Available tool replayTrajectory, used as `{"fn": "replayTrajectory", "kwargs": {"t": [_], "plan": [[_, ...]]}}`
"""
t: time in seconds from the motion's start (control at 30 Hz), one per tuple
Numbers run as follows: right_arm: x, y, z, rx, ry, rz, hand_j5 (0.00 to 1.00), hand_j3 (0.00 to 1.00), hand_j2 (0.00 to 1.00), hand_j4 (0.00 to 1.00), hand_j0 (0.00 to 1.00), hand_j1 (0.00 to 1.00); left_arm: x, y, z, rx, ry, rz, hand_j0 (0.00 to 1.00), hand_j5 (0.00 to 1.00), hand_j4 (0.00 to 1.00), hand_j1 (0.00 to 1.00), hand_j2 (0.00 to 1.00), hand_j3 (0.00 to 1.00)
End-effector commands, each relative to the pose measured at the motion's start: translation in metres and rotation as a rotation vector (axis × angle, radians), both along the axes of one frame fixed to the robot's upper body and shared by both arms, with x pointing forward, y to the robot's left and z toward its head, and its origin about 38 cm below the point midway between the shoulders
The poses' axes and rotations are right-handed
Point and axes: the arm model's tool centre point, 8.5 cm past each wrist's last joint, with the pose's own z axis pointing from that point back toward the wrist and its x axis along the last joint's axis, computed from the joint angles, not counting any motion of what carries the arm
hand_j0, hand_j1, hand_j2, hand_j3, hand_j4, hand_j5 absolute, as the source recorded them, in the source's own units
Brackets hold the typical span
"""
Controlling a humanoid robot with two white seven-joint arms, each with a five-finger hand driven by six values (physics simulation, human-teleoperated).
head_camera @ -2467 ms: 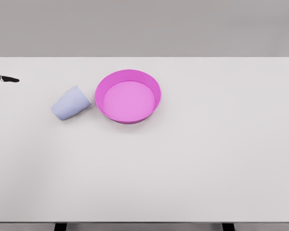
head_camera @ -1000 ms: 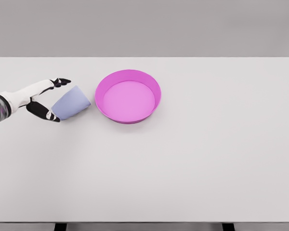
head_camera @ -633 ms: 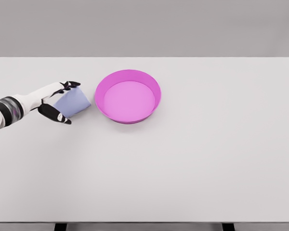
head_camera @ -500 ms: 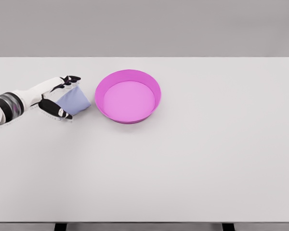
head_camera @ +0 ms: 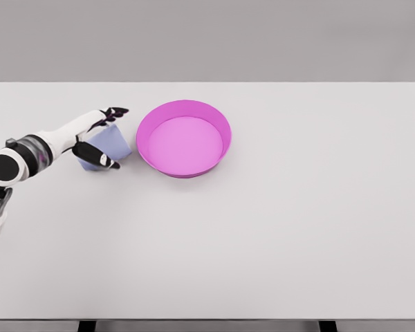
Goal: Flip the cup with left arm and place it on the plate
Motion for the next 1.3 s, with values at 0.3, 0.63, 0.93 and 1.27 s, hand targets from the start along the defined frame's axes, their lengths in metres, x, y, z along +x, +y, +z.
{"fn": "replayTrajectory", "kwargs": {"t": [0.3,0.63,0.93,1.27], "plan": [[0.0,0.0,0.0,0.0,0.0,0.0,1.0,1.0,1.0,1.0,1.0,1.0,0.007,-0.001,-0.012,0.018,-0.022,0.053,1.0,1.0,1.0,1.0,1.0,1.0],[0.0,0.0,0.0,0.0,0.0,0.0,1.0,1.0,1.0,1.0,1.0,1.0,0.006,-0.005,-0.026,0.034,0.017,0.042,1.0,1.0,1.0,1.0,1.0,1.0],[0.0,0.0,0.0,0.0,0.0,0.0,1.0,1.0,1.0,1.0,1.0,1.0,0.007,0.0,-0.028,0.039,0.025,0.053,0.86,0.86,0.86,0.86,0.86,0.86],[0.001,0.0,0.0,0.0,-0.002,0.0,1.0,1.0,1.0,1.0,1.0,1.0,0.007,-0.002,-0.023,0.022,0.016,0.046,0.7,0.7,0.7,0.7,0.7,0.7]]}}
